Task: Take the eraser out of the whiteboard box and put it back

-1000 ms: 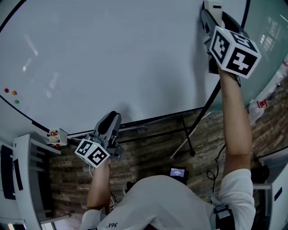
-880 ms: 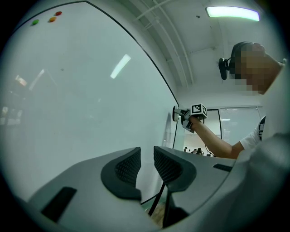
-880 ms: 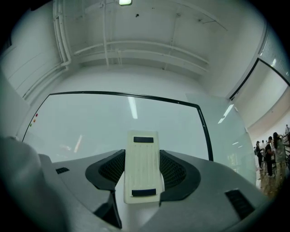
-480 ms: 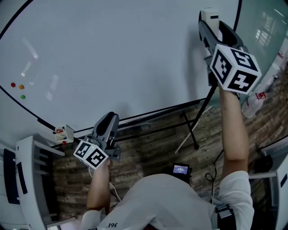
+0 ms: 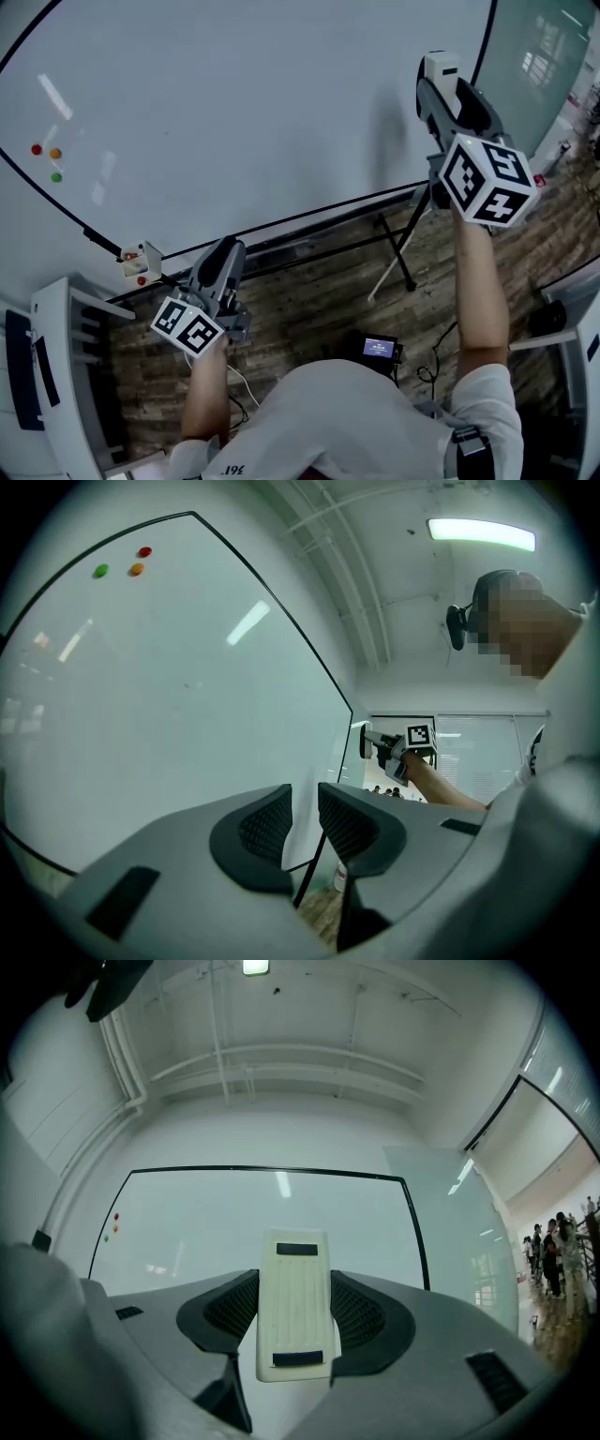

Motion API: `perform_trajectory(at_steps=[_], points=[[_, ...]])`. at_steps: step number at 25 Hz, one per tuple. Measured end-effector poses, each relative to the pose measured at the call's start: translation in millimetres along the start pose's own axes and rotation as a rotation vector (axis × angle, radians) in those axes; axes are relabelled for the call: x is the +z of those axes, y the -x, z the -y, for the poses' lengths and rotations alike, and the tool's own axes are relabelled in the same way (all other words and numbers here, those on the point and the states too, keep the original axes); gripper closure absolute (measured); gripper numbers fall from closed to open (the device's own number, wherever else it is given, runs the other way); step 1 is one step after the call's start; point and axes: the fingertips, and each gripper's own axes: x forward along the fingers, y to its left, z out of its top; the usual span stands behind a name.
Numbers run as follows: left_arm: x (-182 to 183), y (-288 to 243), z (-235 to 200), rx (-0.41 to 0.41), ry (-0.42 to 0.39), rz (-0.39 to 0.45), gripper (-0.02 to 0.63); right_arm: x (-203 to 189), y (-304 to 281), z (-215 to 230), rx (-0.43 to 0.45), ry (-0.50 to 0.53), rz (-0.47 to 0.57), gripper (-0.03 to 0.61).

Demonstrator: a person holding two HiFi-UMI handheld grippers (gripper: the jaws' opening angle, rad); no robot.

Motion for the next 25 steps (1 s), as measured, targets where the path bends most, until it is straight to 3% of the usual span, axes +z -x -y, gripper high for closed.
perform_trajectory(at_steps=[12,25], points=[[-31.7,53.2,3.6,-0.052,0.072,-0.014,0.523,-83.4,84.5,-46.4,0.031,-0.117,-0.137,0.324],[-57.1,101.4,2.9,-0.029,0.155,-0.008,0.523,-154.5,143.6,-93.9,0.091,-0.194,-0.281,0.324]])
